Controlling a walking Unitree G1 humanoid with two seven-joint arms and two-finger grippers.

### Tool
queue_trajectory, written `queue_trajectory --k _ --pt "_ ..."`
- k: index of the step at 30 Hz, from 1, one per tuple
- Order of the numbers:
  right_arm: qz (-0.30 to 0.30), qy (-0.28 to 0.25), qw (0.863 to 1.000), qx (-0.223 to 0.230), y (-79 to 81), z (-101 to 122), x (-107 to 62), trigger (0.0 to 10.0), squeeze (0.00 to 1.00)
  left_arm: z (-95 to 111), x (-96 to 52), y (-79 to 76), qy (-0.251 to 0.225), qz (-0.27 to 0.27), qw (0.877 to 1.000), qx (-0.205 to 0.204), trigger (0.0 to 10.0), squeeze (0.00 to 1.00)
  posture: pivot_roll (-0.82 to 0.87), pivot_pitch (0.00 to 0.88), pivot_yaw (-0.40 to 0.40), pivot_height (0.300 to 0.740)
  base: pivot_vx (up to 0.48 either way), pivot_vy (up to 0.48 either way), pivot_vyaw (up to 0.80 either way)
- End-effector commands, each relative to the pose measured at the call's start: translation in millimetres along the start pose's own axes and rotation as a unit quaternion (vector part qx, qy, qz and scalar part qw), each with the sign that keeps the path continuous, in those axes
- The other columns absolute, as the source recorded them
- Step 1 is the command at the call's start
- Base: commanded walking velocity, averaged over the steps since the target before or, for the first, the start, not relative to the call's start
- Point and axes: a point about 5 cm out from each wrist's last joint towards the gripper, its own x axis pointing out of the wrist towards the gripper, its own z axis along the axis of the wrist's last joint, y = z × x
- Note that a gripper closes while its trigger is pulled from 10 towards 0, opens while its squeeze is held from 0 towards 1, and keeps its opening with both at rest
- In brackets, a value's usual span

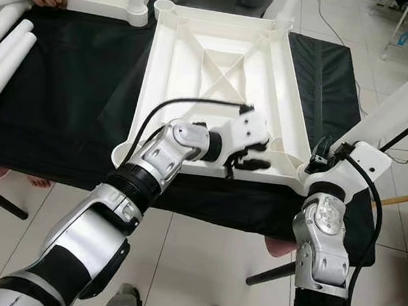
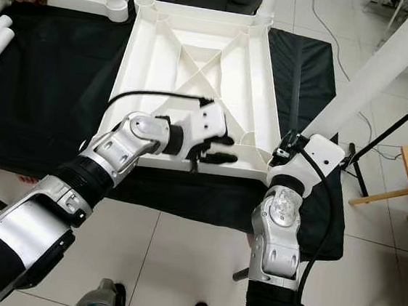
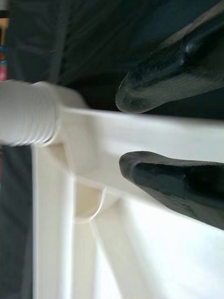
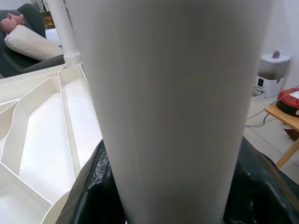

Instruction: Building children table

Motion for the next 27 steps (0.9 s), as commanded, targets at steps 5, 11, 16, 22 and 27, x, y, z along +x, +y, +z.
queue_trajectory --k 5,11,16,22,27 --pt "-0.03 0.116 0.992 -0.031 -14.6 -45.4 -10.4 0.0 0.0 -11.1 10.8 -10.6 0.03 0.005 0.999 -0.024 10.0 0.0 0.13 0.184 0.01 0.74 0.0 0.0 0.0" --pt "-0.016 0.117 0.993 -0.025 -9.5 -46.3 -10.7 0.0 0.0 -23.9 19.0 -13.3 0.063 0.024 0.996 -0.055 10.0 0.0 0.13 0.181 0.011 0.74 0.0 0.0 0.0" --pt "-0.007 0.117 0.993 -0.023 -6.8 -46.0 -10.3 0.0 0.0 -33.2 18.4 -13.9 0.09 0.031 0.995 -0.039 10.0 0.0 0.13 0.179 0.01 0.74 0.0 0.0 0.0" --pt "0.0 0.119 0.993 -0.022 -5.1 -46.2 -10.7 0.0 0.0 -40.3 14.6 -15.2 0.108 0.019 0.994 -0.003 0.7 0.0 0.13 0.178 0.009 0.74 0.0 0.0 0.0" --pt "0.019 0.12 0.992 -0.019 -0.5 -45.9 -11.5 0.0 0.0 -41.7 3.8 -13.8 0.094 -0.02 0.995 0.009 0.0 0.0 0.13 0.178 0.009 0.74 0.0 0.0 0.0"
